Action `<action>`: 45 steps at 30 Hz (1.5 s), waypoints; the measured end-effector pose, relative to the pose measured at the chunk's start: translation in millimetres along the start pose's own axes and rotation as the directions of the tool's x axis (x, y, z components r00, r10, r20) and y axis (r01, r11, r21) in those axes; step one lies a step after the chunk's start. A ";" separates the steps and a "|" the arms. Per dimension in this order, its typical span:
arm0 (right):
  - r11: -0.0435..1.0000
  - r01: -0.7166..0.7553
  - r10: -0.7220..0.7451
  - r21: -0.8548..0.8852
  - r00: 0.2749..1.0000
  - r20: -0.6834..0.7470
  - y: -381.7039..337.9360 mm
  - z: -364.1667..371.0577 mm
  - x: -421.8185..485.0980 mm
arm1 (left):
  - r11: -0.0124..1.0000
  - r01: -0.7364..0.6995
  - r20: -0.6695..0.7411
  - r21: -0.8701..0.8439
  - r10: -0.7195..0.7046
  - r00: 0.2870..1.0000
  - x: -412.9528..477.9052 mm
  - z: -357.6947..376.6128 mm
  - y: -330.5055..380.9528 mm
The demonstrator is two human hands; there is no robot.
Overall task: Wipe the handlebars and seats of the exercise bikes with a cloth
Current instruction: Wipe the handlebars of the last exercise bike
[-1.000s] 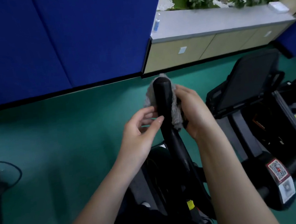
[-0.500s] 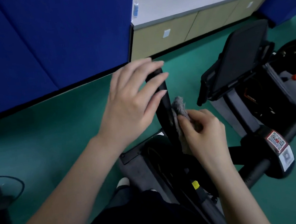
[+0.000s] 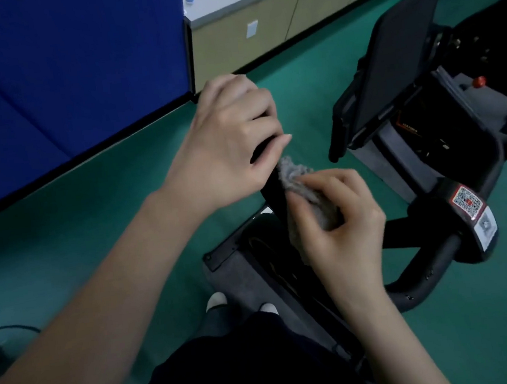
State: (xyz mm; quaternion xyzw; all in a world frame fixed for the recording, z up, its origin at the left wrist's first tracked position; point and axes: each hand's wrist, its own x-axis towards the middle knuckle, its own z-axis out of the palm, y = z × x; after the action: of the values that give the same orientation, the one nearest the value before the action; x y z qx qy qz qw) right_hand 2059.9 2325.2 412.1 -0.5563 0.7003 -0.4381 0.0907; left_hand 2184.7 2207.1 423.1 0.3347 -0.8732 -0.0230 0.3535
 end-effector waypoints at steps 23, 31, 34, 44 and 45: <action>0.953 -0.300 0.266 0.039 0.893 0.363 21.7 -5.1 34.7 | 0.990 -0.075 0.079 0.122 0.066 0.995 -17.5 4.0 23.4; 0.829 -0.537 0.329 0.152 0.690 0.645 40.4 -12.8 43.5 | 0.987 -0.062 0.084 0.151 0.050 0.995 -17.6 3.4 23.4; 0.765 -0.616 0.331 0.188 0.626 0.706 33.7 -7.2 51.6 | 0.986 -0.060 0.086 0.157 0.047 0.995 -18.0 3.9 25.7; 0.788 -0.598 0.272 0.147 0.552 0.788 48.1 -15.7 44.9 | 0.981 -0.044 0.073 0.189 0.031 0.997 -19.8 6.5 27.1; 0.791 -0.590 0.265 0.160 0.567 0.779 47.2 -14.2 44.6 | 0.980 -0.043 0.068 0.193 0.031 0.997 -19.9 7.1 27.6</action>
State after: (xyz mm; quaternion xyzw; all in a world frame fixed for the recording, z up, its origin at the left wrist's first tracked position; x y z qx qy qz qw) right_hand 2001.9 2294.0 403.0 -0.4585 0.6150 -0.2804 0.5770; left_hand 2175.1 2239.1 413.5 0.3503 -0.8884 0.0580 0.2910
